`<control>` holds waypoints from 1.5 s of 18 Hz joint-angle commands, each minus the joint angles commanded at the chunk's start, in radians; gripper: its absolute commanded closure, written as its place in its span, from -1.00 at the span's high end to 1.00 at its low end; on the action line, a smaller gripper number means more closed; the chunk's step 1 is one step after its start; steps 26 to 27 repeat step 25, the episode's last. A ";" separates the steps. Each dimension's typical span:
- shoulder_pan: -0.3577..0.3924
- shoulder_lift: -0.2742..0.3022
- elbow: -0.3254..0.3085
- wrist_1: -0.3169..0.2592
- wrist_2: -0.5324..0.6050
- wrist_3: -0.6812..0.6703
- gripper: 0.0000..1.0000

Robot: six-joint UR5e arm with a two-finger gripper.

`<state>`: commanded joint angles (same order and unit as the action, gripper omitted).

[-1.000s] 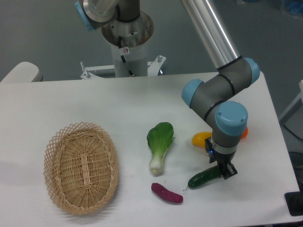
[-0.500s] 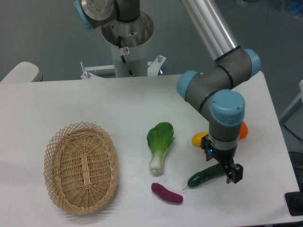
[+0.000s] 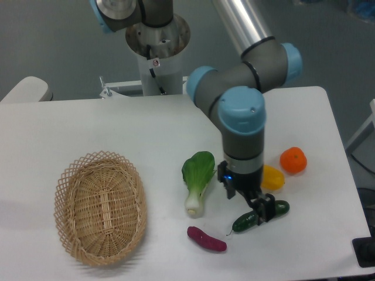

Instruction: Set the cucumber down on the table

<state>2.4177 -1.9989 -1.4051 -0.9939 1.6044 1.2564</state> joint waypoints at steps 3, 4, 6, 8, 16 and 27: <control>-0.043 0.017 0.005 -0.067 0.055 -0.008 1.00; -0.048 0.026 0.006 -0.100 0.071 -0.006 1.00; -0.057 0.043 0.017 -0.156 0.078 0.000 1.00; -0.058 0.052 0.023 -0.180 0.074 0.003 1.00; -0.052 0.074 0.023 -0.212 0.072 0.049 1.00; -0.046 0.075 0.021 -0.210 0.071 0.070 1.00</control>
